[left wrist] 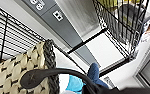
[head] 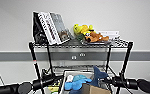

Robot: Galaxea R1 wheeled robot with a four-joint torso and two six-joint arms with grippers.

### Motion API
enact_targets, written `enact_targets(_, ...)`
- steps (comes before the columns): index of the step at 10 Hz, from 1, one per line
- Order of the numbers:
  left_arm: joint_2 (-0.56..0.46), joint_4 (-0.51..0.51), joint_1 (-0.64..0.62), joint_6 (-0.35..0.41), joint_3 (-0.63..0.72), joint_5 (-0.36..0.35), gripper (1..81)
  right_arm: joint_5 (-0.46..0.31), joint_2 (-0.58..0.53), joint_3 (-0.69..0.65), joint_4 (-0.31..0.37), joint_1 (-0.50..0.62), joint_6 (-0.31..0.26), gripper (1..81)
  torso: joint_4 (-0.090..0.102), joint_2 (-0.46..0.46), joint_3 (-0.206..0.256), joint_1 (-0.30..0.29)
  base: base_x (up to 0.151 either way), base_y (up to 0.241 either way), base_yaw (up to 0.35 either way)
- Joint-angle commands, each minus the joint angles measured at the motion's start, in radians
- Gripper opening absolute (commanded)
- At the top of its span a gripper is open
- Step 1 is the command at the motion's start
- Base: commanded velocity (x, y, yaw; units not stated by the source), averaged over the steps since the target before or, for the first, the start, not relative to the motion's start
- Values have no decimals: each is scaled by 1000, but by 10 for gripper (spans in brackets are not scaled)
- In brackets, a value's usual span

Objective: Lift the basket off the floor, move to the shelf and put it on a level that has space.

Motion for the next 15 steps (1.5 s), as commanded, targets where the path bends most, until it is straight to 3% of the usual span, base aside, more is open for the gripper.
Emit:
enact_targets(1, -9, 34, -191, -2, 32, -37, 10, 103, 6, 18, 12, 196, 8, 10, 0, 0, 0, 0, 0, 0, 0)
enact_targets(5, 2, 20, -230, -19, 13, -31, 10, 103, 27, -13, 12, 240, 46, 10, 0, 0, 0, 0, 0, 0, 0)
enact_targets(11, 19, 21, -234, -27, -21, -18, 10, 103, 83, -64, 12, 245, 55, 10, 0, 0, 0, 0, 0, 0, 0)
enact_targets(15, 30, 21, -242, -33, -21, -20, 10, 103, 84, -65, 12, 244, 55, 10, 0, 0, 0, -2, 81, 0, 0)
